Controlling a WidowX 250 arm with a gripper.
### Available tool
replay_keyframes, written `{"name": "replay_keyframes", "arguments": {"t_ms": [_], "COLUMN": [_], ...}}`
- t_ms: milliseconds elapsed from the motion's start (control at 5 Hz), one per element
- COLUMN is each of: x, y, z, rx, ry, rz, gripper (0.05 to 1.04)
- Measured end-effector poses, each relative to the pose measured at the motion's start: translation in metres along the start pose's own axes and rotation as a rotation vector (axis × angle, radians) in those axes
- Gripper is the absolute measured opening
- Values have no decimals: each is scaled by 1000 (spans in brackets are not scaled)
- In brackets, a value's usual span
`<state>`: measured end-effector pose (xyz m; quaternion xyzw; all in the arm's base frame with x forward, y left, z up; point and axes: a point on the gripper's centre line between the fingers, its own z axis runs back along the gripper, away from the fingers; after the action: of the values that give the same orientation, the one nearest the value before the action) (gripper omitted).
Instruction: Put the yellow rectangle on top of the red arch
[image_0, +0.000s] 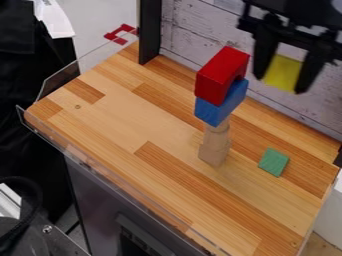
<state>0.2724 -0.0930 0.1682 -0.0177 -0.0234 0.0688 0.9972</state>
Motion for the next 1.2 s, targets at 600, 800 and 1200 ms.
{"name": "replay_keyframes", "arguments": {"t_ms": [600, 800, 1200], "x": [-20, -20, -6], "y": [39, 47, 50], "z": [-2, -2, 2], "rx": [-38, -28, -10], "ry": [37, 50, 56], "rz": [37, 28, -7], "gripper": [549, 550, 550]}}
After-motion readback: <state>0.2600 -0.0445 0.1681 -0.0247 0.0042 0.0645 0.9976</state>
